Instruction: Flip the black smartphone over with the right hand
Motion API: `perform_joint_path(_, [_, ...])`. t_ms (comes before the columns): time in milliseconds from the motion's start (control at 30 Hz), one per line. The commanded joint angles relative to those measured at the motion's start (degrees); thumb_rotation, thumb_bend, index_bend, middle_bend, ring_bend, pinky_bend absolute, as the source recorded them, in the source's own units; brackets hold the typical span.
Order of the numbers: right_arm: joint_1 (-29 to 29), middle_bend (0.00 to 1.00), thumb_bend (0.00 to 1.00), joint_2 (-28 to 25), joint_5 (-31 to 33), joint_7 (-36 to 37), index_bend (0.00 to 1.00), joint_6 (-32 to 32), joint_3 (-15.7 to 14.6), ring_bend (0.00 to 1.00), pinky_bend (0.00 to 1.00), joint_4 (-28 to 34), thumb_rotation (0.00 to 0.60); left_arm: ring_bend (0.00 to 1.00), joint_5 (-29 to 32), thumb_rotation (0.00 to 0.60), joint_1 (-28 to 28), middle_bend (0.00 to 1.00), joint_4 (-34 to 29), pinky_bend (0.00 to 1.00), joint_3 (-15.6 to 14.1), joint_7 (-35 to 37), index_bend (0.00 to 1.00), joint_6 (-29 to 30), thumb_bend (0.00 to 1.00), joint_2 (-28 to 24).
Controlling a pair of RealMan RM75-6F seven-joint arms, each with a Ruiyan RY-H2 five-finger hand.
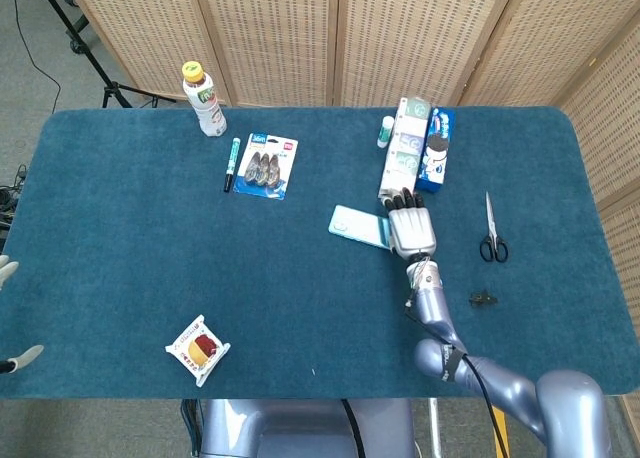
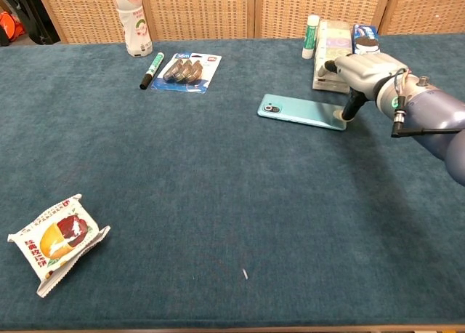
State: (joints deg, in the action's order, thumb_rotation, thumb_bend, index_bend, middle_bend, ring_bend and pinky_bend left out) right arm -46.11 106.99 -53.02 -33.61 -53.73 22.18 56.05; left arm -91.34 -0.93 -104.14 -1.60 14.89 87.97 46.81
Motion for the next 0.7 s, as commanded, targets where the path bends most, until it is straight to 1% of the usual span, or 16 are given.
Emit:
perform_joint_path(33, [0.20, 0.00, 0.36, -1.02, -1.28, 2.15, 0.14, -0.95, -0.22, 0.00, 0.07, 1.64, 0.600, 0.00, 0.20, 0.600, -0.02, 0.00, 0.03, 0.00, 0.08, -0.02, 0.00, -0.05, 0.00, 0.04])
perform_joint_path(100, [0.88, 0.00, 0.35, -2.34, -3.02, 3.05, 0.14, -2.20, -1.03, 0.00, 0.07, 4.12, 0.600, 0.00, 0.30, 0.600, -0.08, 0.00, 0.04, 0.00, 0.07, -0.05, 0.00, -0.24, 0.00, 0.04])
perform_joint_path(167, [2.25, 0.00, 0.31, -4.46, -4.90, 4.35, 0.14, -3.58, -2.18, 0.00, 0.07, 8.20, 0.600, 0.00, 0.19, 0.600, -0.07, 0.00, 0.03, 0.00, 0.05, -0.14, 0.00, -0.19, 0.00, 0.05])
perform_joint_path(267, [4.46, 0.00, 0.18, -7.98, -8.22, 6.07, 0.14, -5.71, -4.27, 0.00, 0.03, 13.69, 0.600, 0.00, -0.03, 0.600, 0.07, 0.00, 0.06, 0.00, 0.02, -0.24, 0.00, 0.12, 0.00, 0.12])
perform_joint_path(333, [6.73, 0.00, 0.07, -11.67, -11.92, 8.53, 0.13, -7.66, -6.47, 0.00, 0.00, 18.24, 0.600, 0.00, 0.00, 0.600, 0.23, 0.00, 0.12, 0.00, 0.13, -0.55, 0.00, 0.56, 0.00, 0.27])
perform_joint_path(367, [7.58, 0.00, 0.05, -12.95, -13.24, 9.42, 0.13, -8.49, -7.25, 0.00, 0.00, 19.56, 0.600, 0.00, 0.05, 0.600, 0.29, 0.00, 0.15, 0.00, 0.17, -0.76, 0.00, 0.69, 0.00, 0.35])
perform_joint_path(500, [12.43, 0.00, 0.00, -19.34, -19.96, 14.02, 0.12, -14.14, -11.17, 0.00, 0.00, 25.80, 0.600, 0.00, -0.26, 0.600, 0.44, 0.00, 0.10, 0.00, 0.13, -1.45, 0.00, 1.02, 0.00, 0.70])
perform_joint_path(700, [19.51, 0.00, 0.00, -26.46, -26.86, 20.22, 0.12, -22.16, -16.49, 0.00, 0.00, 30.90, 0.600, 0.00, -1.18, 0.600, 0.89, 0.00, -0.14, 0.00, -0.18, -2.98, 0.00, 1.79, 0.00, 1.26])
